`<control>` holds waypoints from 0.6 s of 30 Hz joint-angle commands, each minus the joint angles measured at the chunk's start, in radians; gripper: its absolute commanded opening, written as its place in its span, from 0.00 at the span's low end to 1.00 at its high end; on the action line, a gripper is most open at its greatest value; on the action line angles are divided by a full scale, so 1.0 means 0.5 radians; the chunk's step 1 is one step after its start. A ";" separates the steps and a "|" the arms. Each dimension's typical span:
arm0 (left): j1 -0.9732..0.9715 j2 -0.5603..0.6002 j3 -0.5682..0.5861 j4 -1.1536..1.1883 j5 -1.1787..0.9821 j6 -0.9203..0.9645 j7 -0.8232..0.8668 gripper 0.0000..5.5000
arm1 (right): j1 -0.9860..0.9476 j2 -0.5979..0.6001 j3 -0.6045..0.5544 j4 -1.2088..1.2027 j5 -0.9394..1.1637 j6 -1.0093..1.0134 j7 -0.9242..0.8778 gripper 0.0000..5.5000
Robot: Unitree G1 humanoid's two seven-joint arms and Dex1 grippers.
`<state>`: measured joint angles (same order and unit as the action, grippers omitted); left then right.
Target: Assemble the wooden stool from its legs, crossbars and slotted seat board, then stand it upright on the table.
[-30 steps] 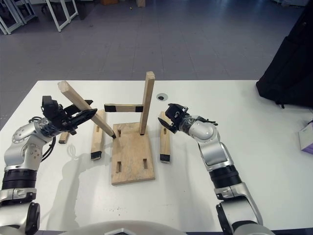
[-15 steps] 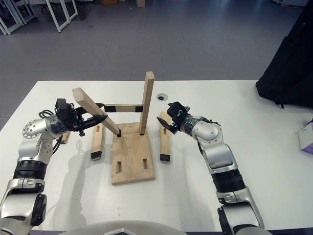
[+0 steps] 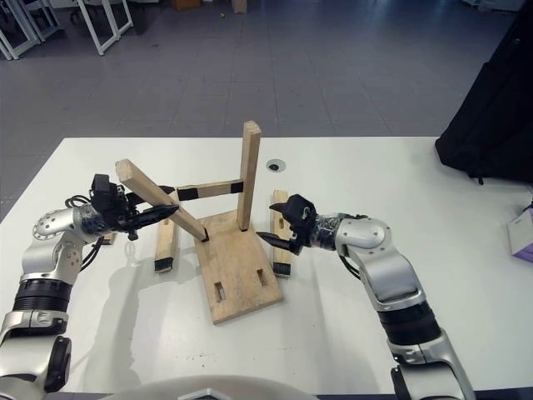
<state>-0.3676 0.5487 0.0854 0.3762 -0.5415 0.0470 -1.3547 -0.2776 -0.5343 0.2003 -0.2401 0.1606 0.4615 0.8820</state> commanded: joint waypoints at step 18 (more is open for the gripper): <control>-0.030 0.039 -0.206 0.061 0.200 0.474 0.286 0.37 | 0.058 -0.060 0.246 -0.042 0.191 0.186 0.179 0.62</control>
<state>-0.4293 0.5604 0.0362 0.3744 -0.5257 0.2488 -1.2348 -0.2428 -0.5592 0.3295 -0.2643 0.2678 0.5659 0.9824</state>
